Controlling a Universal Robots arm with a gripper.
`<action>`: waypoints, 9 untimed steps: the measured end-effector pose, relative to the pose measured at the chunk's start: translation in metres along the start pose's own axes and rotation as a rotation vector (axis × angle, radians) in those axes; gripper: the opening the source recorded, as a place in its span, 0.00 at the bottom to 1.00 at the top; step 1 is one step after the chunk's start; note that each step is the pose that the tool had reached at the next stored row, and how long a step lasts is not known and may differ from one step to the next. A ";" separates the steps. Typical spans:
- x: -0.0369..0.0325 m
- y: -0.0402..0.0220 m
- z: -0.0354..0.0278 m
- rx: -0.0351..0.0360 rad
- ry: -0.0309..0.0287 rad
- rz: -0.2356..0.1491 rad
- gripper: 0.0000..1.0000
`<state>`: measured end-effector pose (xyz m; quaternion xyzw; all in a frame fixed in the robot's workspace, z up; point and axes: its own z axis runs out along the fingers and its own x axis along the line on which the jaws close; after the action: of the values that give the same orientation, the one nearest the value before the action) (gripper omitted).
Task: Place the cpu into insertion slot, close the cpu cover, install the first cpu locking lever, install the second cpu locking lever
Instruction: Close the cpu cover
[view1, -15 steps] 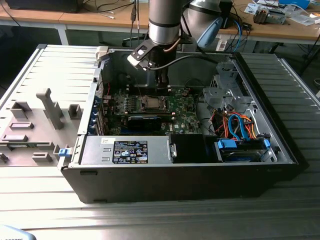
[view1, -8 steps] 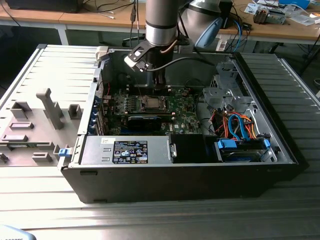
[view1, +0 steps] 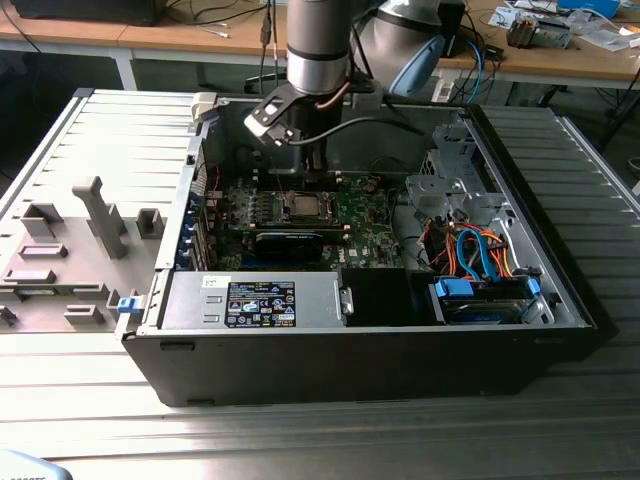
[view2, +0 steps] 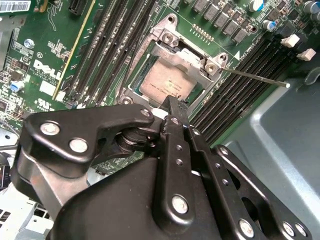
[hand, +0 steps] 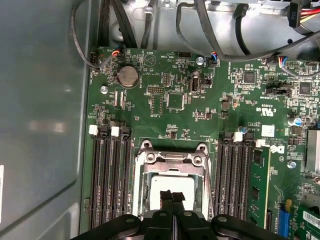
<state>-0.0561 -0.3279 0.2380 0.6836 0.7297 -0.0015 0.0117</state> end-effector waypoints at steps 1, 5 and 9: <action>0.0000 -0.0004 0.0004 0.0000 0.0001 0.000 0.11; 0.0002 -0.0022 0.0020 0.0001 -0.0001 0.000 0.11; 0.0004 -0.0049 0.0041 0.0000 0.0000 0.000 0.11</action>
<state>-0.0610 -0.3279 0.2338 0.6837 0.7296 -0.0015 0.0117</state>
